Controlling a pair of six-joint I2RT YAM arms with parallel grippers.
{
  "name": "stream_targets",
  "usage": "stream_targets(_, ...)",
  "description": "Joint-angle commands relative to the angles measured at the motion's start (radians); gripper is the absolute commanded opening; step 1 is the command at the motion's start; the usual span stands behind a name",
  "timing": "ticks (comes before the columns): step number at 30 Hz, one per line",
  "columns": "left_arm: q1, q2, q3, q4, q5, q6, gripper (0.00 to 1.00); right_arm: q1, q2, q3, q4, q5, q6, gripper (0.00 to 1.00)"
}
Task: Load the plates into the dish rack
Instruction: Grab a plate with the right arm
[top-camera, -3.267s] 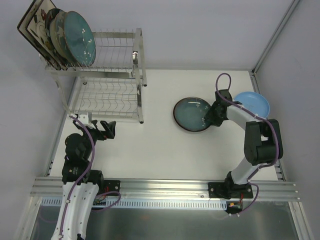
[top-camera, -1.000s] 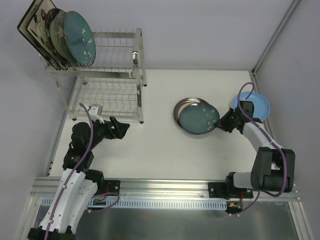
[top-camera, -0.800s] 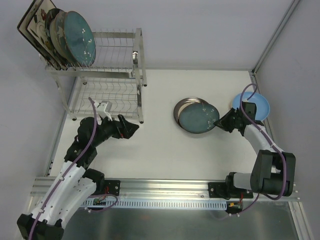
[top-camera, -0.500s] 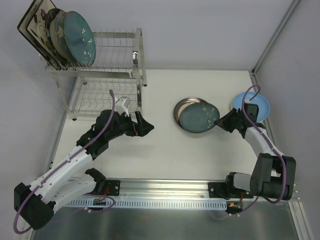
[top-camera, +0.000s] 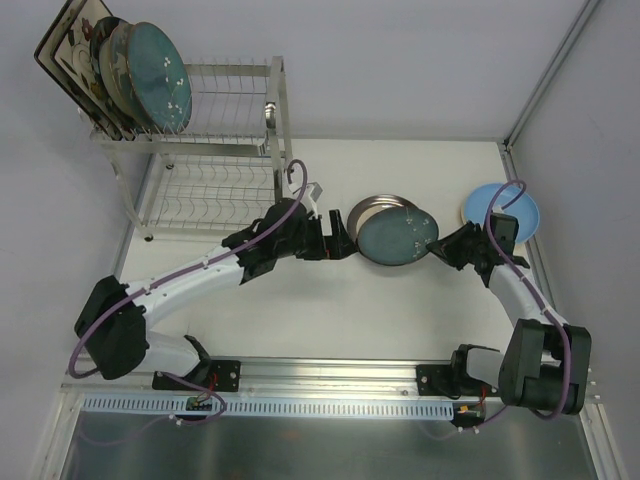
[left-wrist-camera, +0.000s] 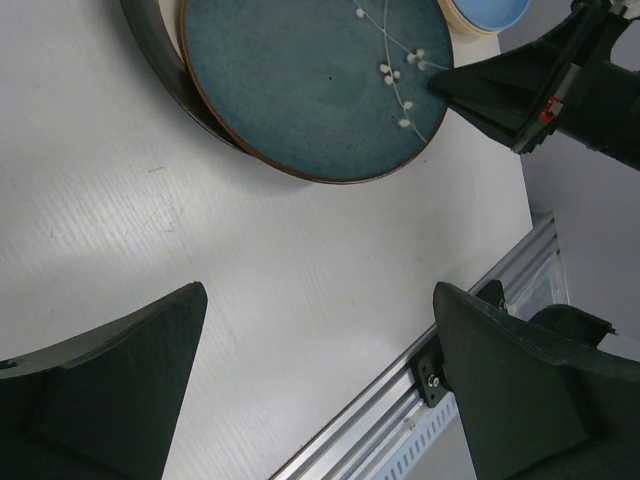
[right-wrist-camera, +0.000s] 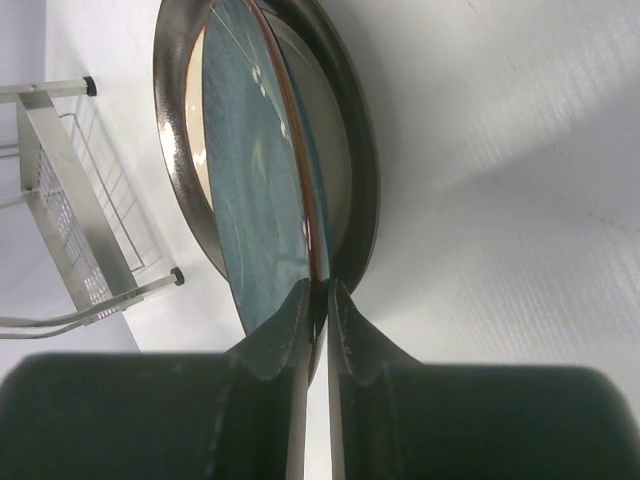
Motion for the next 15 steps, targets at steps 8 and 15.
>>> stream_targets(8,-0.006,0.231,0.196,0.045,0.003,-0.150,0.98,-0.006,-0.127,0.004,0.126,-0.094,0.088,0.01)
stream_targets(15,-0.006,0.362,0.259,0.044,0.039,-0.216,0.98,-0.006,-0.161,-0.013,0.135,-0.106,0.121,0.01)
